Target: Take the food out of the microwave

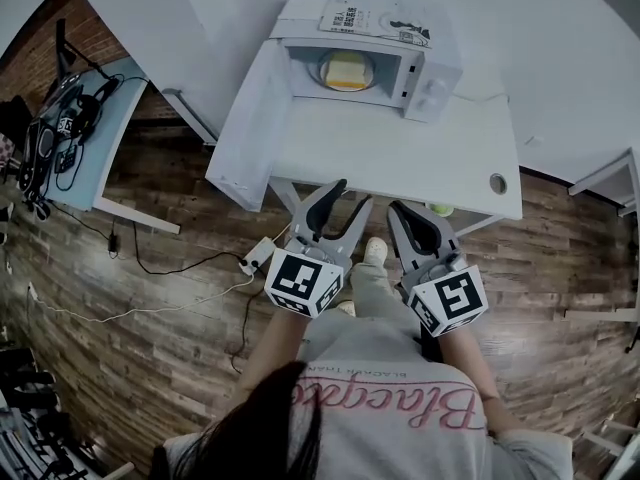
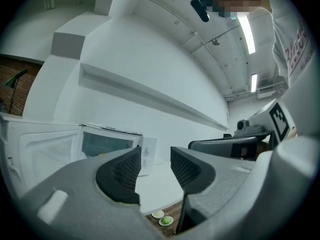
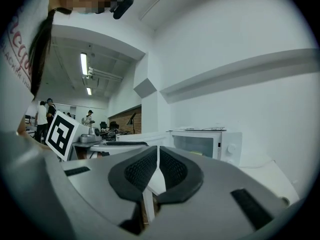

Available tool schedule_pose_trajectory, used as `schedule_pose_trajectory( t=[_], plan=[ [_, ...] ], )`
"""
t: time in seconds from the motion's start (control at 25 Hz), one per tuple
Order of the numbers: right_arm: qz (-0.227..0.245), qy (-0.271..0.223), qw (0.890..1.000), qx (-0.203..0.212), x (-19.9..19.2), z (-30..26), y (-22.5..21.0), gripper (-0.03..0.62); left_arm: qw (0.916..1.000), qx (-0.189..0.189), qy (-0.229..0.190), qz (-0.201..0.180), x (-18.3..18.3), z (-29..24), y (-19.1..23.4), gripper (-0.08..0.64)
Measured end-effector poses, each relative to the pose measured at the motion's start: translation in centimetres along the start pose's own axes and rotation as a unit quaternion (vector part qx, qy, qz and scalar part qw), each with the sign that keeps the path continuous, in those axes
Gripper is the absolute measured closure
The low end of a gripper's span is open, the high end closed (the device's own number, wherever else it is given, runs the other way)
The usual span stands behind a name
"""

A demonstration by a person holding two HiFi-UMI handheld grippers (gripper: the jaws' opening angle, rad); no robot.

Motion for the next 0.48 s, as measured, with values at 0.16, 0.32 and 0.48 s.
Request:
schedule_pose_trajectory(
  t=[0.16,0.32,0.48],
  plan=[
    [0.001,0.002,1.000,0.005,0.0,-2.6,-2.7,0.583,0.9999,-0.001,0.006,-0.010,-0.3,-2.8,1.7,0.391],
    [0.004,0.010,1.000,0.008,-0.1,-5.0,-5.6,0.583,0.9998,0.003,0.012,-0.012,-0.8,-5.9,3.6,0.392],
    [-0.009,0.016,1.000,0.016,0.3,-7.7,-8.7,0.583,0.9996,0.015,0.023,-0.009,-1.1,-8.9,5.6,0.392]
  ],
)
Point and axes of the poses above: the fingertips, and each gripper's own axes: z backward along the fingers, y to its left, x out of its top, the point moved 3 cm from there along z, backward along the fingers, and after that the axes turned 7 degrees about -z, right-handed, at the moved point
